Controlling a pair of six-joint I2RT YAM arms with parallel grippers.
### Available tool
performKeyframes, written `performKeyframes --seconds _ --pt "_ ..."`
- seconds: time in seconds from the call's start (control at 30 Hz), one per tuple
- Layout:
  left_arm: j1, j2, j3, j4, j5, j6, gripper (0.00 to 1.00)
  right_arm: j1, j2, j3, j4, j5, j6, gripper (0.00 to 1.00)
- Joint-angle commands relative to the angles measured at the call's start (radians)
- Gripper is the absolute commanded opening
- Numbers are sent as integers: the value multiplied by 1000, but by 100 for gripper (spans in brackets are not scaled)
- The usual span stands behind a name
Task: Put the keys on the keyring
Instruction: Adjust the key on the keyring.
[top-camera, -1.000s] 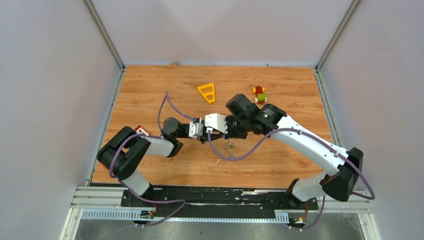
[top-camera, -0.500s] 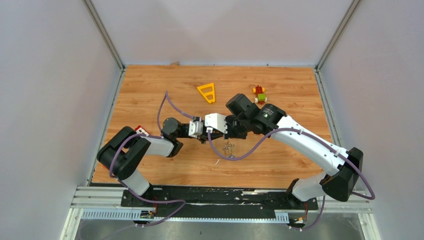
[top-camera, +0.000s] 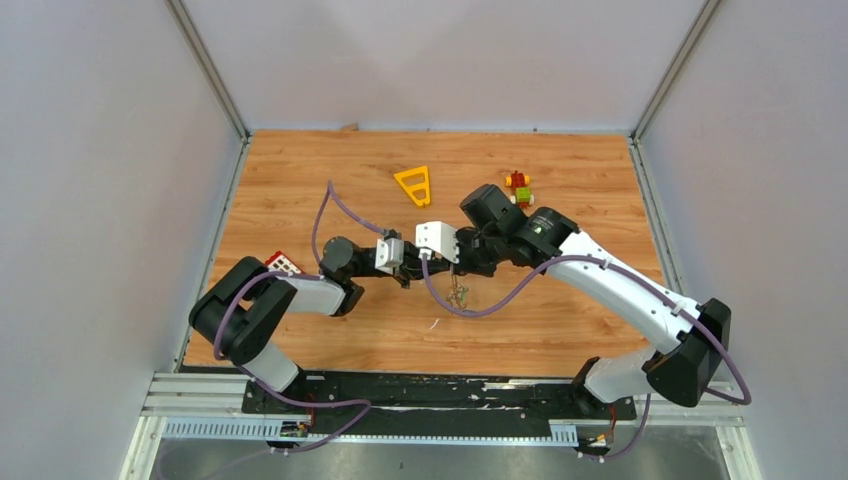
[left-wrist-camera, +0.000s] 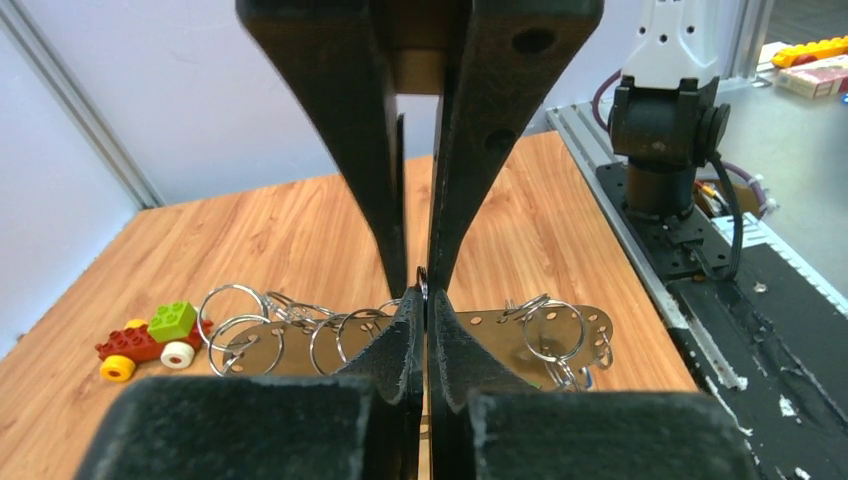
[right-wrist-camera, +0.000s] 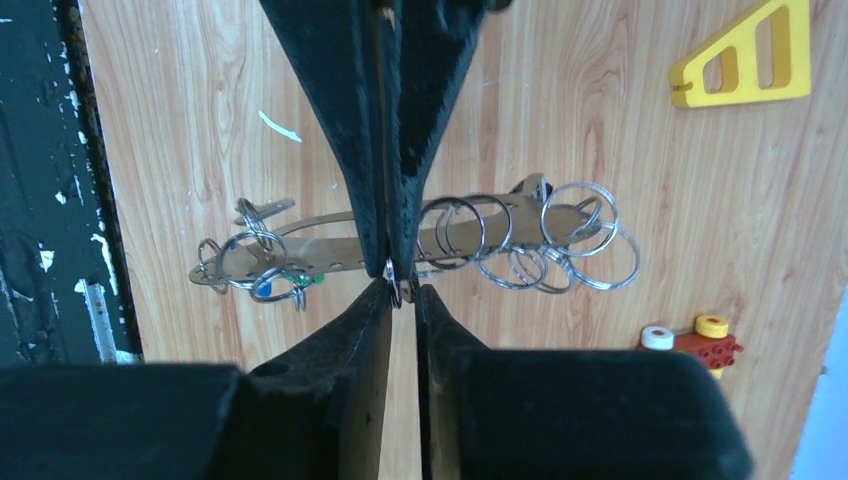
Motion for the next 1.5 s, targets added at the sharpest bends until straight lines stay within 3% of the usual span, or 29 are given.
performKeyframes --seconds 0.0,0.2,0.43,0.67,0.73,0.9,1.03,1.2,1.47 --pt "-4 -68 -1 129 -20 -73 0 -52 -74 -56 76 -83 15 21" --pt "-5 -87 -3 145 -1 -111 0 -127 -194 -184 193 -202 11 37" --pt "-5 -95 13 145 2 -157 0 -170 -288 -289 315 -350 1 42" --pt "-6 -97 21 143 6 -179 0 -173 -277 -306 366 -433 3 42" --pt "-5 -100 24 143 7 -185 0 -172 -265 -310 376 -445 5 39" --pt "-6 -110 28 143 6 -200 0 -174 -239 -320 388 -464 11 16" --pt "-6 -119 34 143 8 -218 0 -175 -241 -342 412 -469 21 14" --pt "-6 -128 44 143 -1 -241 0 -176 -253 -371 439 -488 35 3" --pt "-12 -127 55 143 -19 -261 0 -175 -282 -409 533 -517 89 2"
